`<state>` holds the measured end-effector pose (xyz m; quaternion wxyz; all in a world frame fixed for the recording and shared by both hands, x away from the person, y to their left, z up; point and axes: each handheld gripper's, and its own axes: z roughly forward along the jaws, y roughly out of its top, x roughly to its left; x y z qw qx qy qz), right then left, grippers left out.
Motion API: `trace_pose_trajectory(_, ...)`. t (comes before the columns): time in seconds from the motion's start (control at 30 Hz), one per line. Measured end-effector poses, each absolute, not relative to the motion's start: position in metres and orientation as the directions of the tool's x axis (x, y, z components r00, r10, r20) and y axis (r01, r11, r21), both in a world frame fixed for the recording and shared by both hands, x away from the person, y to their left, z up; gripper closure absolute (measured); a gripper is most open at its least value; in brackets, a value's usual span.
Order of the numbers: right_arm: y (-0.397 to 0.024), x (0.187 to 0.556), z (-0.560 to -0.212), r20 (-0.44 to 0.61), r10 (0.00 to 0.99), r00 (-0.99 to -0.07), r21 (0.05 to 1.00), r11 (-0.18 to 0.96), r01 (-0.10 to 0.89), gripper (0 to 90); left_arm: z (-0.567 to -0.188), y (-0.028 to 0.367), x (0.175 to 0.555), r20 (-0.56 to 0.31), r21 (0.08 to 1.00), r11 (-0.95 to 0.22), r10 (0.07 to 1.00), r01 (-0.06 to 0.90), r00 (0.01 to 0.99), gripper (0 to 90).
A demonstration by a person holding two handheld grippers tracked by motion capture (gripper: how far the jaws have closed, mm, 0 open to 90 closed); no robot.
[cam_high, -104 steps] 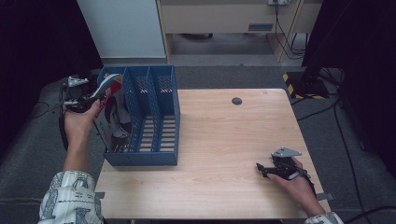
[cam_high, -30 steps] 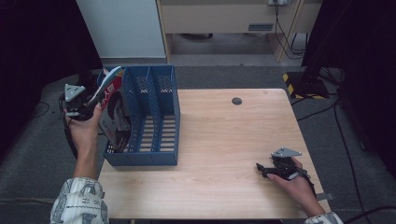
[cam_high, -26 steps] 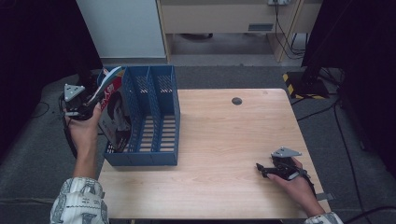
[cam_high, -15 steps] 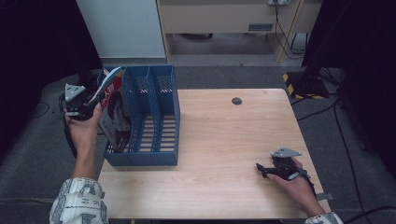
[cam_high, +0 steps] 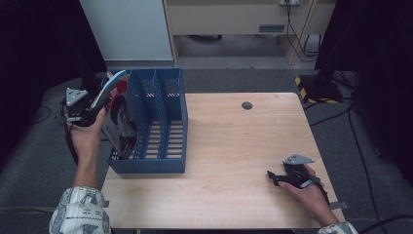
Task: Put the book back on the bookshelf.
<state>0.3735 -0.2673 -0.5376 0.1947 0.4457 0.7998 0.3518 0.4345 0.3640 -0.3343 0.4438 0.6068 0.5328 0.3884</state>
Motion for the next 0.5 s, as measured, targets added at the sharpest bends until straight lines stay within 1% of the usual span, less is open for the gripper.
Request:
trace_pose_trajectory(0.07,-0.267,0.373,-0.538,0.002,0.850,-0.527,0.736,0.355,0.576,20.0,-0.335,0.364,0.434,-0.011,0.956,-0.028,0.991,0.293,0.132,53.0)
trace_pose_trajectory(0.13,-0.267,0.373,-0.538,0.002,0.849,-0.528,0.735,0.356,0.577,19.9,-0.335,0.364,0.433,-0.007,0.956,-0.034,0.991,0.291,0.137,47.3)
trace_pose_trajectory(0.3,-0.267,0.373,-0.538,0.002,0.850,-0.527,0.735,0.356,0.577,19.8,-0.334,0.366,0.428,0.005,0.966,-0.043,0.989,0.254,0.150,37.2)
trace_pose_trajectory(0.4,-0.267,0.373,-0.538,0.003,0.850,-0.527,0.735,0.355,0.577,19.7,-0.332,0.365,0.426,0.039,0.970,-0.076,0.986,0.233,0.159,31.0)
trace_pose_trajectory(0.5,-0.267,0.373,-0.538,0.003,0.850,-0.526,0.735,0.355,0.577,19.7,-0.330,0.362,0.422,0.073,0.968,-0.112,0.981,0.222,0.178,27.0)
